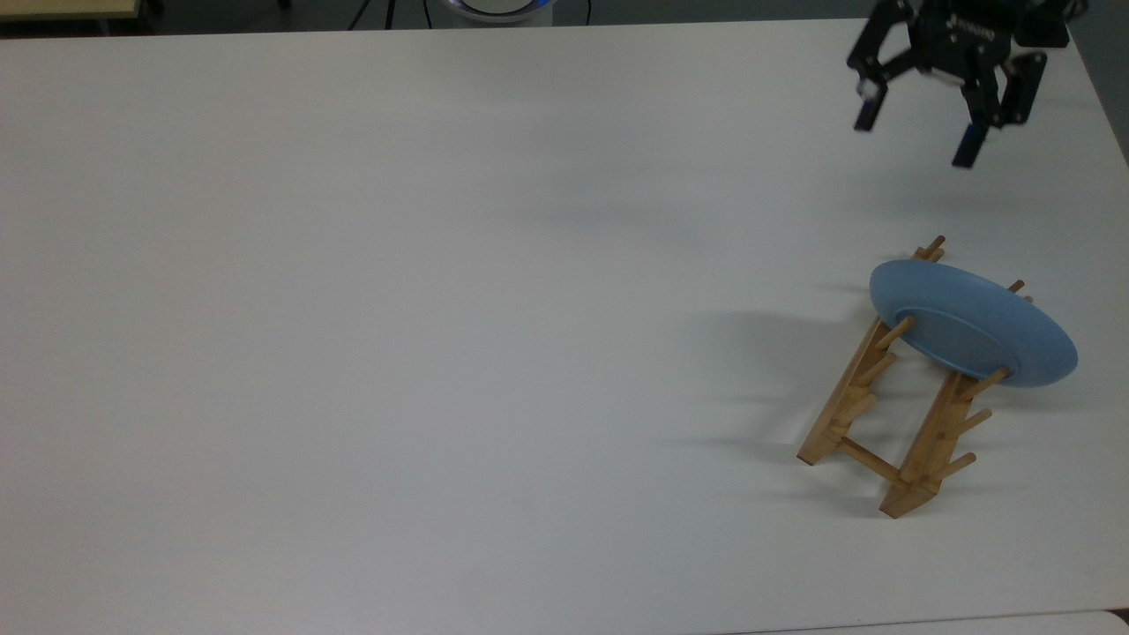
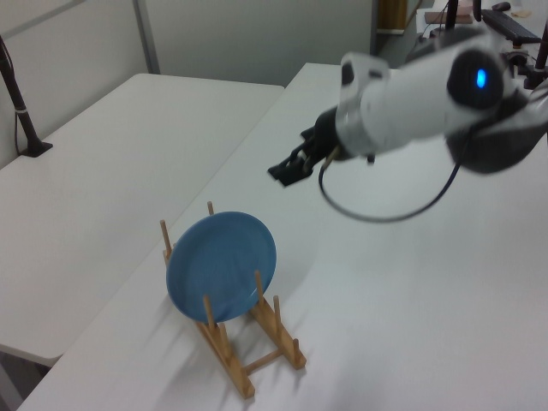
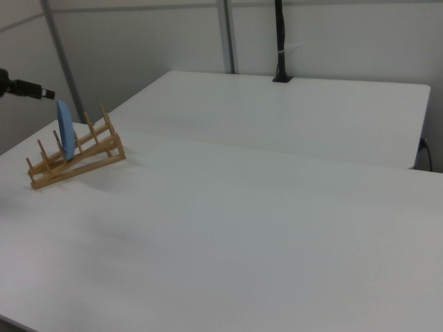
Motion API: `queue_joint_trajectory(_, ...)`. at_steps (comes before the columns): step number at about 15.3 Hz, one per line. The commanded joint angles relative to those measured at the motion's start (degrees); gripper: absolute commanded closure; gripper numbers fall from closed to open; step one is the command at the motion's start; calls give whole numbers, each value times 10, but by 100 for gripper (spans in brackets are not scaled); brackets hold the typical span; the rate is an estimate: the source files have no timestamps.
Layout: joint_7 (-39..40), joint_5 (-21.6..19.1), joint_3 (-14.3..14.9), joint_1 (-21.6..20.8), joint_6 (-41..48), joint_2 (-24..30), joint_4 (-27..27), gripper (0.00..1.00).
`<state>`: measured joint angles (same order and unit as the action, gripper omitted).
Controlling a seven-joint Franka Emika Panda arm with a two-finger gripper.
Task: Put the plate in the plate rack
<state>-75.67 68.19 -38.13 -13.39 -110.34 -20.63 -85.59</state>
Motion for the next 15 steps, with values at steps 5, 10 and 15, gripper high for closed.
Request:
queue_joint_trajectory(5, 182, -425, 9, 149, 129, 189, -13, 0)
queue_joint_trajectory(10, 326, -637, 129, 205, 237, 262, -12, 0)
queue_joint_trajectory(15, 527, -699, 269, 190, 290, 275, -24, 0)
